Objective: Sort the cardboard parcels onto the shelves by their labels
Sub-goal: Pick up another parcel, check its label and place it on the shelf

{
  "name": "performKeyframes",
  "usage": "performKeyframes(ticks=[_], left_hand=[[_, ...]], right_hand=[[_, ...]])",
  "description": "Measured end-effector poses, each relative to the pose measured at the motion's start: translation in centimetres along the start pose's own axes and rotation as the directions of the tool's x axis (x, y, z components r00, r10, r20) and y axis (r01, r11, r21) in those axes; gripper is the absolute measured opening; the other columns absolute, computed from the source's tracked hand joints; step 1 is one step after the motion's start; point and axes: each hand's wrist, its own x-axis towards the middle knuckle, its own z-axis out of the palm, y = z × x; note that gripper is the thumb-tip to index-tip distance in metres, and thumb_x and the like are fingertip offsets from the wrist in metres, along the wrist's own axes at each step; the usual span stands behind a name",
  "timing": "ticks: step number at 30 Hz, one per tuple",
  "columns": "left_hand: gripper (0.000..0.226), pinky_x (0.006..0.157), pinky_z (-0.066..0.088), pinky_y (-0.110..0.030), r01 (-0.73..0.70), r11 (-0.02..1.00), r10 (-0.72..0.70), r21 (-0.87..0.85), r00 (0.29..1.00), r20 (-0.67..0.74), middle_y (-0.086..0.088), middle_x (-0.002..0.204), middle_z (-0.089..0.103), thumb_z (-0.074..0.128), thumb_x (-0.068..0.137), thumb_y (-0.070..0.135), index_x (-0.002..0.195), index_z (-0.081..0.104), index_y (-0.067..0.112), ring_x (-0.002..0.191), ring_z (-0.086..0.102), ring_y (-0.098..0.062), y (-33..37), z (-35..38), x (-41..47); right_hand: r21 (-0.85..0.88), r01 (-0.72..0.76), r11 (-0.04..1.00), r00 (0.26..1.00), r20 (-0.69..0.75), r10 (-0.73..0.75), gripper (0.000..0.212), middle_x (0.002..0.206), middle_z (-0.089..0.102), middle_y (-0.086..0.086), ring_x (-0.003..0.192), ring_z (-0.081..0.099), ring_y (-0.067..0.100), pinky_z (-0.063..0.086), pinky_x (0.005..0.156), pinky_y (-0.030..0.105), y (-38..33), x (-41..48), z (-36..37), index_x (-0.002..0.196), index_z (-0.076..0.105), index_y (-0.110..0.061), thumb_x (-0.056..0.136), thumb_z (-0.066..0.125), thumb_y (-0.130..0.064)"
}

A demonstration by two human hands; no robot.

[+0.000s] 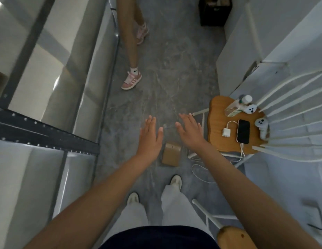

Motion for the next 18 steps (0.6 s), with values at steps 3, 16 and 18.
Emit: performKeyframes(ticks=[3, 16, 18], left_hand=[[0.057, 0.125, 0.0, -0.033, 0.072, 0.997, -0.072, -0.028, 0.997, 0.002, -0.008, 0.172, 0.01, 0.032, 0.11, 0.03, 0.161, 0.017, 0.009, 0.159, 0.005, -0.02, -0.3, 2.5, 1.1], [0.054, 0.125, 0.021, -0.037, 0.544, 0.831, -0.528, -0.118, 0.837, 0.141, -0.011, 0.167, 0.026, 0.04, 0.108, 0.02, 0.158, 0.026, 0.007, 0.153, 0.029, -0.029, -10.2, 11.8, 2.2], [0.054, 0.124, 0.023, -0.037, 0.586, 0.799, -0.568, -0.13, 0.809, 0.154, -0.009, 0.167, 0.026, 0.04, 0.108, 0.022, 0.159, 0.028, 0.01, 0.152, 0.03, -0.029, -11.6, 12.8, 3.9]], right_hand=[[0.008, -0.037, 0.999, 0.998, 0.058, 0.036, 0.053, 0.166, 0.02, 0.005, 0.156, 0.005, 0.02, 0.004, 0.124, 0.051, 2.9, 2.0, 0.3, 0.155, 0.03, -0.016, 0.107, 0.033, -0.038], [0.038, -0.267, 0.963, 0.925, 0.29, 0.245, 0.049, 0.154, 0.041, 0.014, 0.142, 0.04, 0.033, 0.035, 0.113, 0.052, 15.2, 6.8, 10.3, 0.15, 0.039, -0.014, 0.106, 0.04, -0.036], [0.091, -0.335, 0.938, 0.911, 0.287, 0.297, 0.047, 0.149, 0.044, 0.016, 0.136, 0.046, 0.034, 0.038, 0.111, 0.052, 16.4, 8.3, 11.5, 0.148, 0.043, -0.012, 0.106, 0.04, -0.033]])
